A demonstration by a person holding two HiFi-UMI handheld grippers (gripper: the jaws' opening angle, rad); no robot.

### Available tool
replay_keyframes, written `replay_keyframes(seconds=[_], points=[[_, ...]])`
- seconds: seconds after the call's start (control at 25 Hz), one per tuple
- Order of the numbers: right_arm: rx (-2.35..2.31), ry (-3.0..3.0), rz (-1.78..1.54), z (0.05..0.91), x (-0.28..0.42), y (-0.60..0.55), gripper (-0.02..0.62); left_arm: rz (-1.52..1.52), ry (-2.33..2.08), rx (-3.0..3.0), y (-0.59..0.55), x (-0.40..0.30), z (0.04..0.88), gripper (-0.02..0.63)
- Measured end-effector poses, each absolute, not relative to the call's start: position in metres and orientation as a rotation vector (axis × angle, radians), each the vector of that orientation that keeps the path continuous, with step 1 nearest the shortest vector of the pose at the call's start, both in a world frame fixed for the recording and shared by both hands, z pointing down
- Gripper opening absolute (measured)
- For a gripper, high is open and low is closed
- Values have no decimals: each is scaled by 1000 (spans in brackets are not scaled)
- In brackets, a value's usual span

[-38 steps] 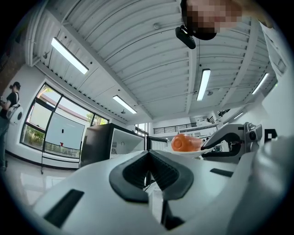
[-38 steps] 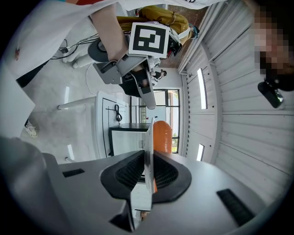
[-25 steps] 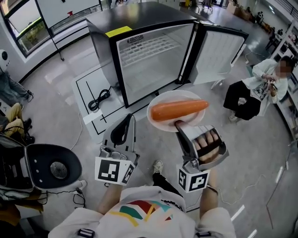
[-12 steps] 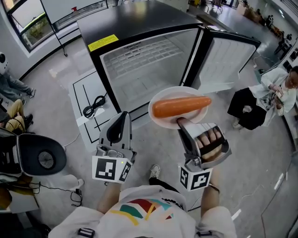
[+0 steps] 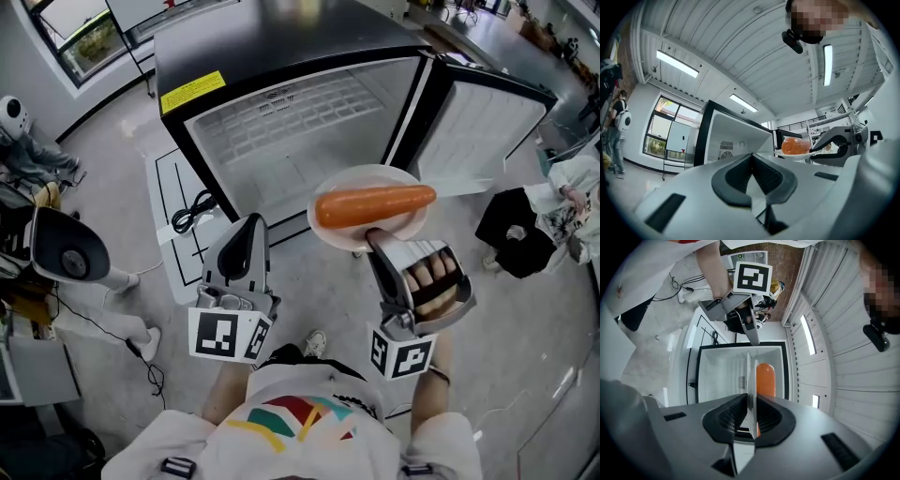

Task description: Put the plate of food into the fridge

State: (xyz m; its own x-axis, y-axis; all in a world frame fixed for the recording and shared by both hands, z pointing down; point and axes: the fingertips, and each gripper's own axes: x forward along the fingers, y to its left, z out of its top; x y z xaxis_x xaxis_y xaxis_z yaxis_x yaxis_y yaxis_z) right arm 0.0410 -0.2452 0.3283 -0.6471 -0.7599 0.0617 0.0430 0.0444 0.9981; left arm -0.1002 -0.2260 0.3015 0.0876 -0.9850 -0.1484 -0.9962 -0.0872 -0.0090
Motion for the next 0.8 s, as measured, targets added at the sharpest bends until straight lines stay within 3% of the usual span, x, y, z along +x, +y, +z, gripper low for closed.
replay_keyframes(seconds=[0.8], points=[[684,-1763,-1693,332,36,-282,41,122,2066,-2183,-262,-98,295,6]])
